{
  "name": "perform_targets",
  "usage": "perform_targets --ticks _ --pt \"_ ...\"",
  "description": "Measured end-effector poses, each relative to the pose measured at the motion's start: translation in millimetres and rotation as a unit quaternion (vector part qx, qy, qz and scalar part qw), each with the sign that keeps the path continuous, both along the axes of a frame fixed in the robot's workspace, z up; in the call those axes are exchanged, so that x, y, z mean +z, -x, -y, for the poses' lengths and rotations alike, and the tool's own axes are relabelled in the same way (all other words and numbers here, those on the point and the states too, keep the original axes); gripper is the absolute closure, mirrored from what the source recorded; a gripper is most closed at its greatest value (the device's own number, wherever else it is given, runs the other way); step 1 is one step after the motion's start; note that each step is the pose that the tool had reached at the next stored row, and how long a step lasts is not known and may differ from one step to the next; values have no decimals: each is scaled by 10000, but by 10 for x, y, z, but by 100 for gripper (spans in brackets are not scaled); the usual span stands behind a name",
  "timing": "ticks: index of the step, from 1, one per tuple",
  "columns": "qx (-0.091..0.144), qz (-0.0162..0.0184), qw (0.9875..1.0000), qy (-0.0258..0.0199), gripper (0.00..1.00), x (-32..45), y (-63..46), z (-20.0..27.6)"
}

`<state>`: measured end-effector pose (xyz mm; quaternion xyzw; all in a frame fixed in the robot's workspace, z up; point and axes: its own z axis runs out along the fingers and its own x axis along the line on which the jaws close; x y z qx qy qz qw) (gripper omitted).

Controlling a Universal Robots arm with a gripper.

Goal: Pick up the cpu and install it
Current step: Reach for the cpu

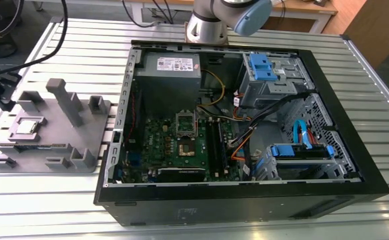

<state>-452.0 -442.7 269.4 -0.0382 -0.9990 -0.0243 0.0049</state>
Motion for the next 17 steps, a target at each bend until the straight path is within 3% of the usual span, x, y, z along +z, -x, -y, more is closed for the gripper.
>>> perform_targets --ticks 17 --pt "0 0 10000 -2 89 -197 6 16"
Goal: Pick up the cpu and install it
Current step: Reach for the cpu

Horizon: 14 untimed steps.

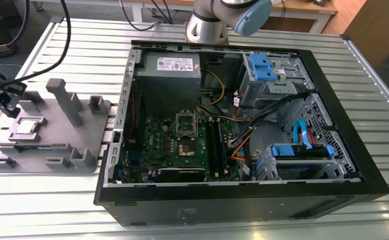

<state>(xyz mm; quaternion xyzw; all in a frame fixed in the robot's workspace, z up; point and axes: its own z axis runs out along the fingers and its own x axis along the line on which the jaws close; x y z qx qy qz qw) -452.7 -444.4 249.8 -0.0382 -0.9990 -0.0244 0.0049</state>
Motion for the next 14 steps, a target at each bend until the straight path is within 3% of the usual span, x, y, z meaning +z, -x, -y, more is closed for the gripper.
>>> perform_targets --ticks 14 --pt "0 1 10000 0 89 -37 9 0"
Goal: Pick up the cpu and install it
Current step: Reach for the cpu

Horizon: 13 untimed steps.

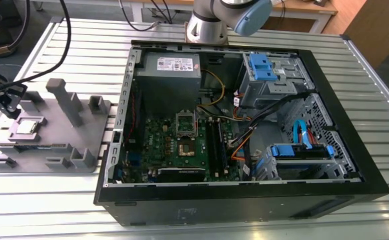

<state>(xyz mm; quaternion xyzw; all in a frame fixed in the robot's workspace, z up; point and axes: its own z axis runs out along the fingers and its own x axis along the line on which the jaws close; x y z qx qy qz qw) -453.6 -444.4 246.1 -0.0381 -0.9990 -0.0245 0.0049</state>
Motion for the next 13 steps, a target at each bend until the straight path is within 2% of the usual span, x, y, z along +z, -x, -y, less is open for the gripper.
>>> perform_targets --ticks 13 --pt "0 0 10000 0 89 -61 3 0"
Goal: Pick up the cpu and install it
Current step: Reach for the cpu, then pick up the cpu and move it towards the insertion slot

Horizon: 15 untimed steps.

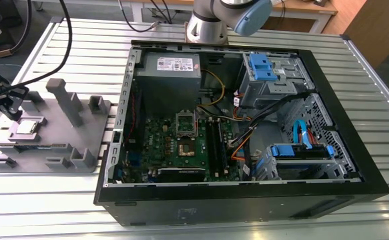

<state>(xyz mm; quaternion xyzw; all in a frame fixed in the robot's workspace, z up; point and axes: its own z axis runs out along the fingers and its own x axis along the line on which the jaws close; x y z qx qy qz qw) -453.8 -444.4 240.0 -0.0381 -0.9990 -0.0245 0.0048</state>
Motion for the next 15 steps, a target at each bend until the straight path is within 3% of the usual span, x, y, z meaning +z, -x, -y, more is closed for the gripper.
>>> perform_targets --ticks 15 --pt "0 0 10000 0 89 -29 0 0"
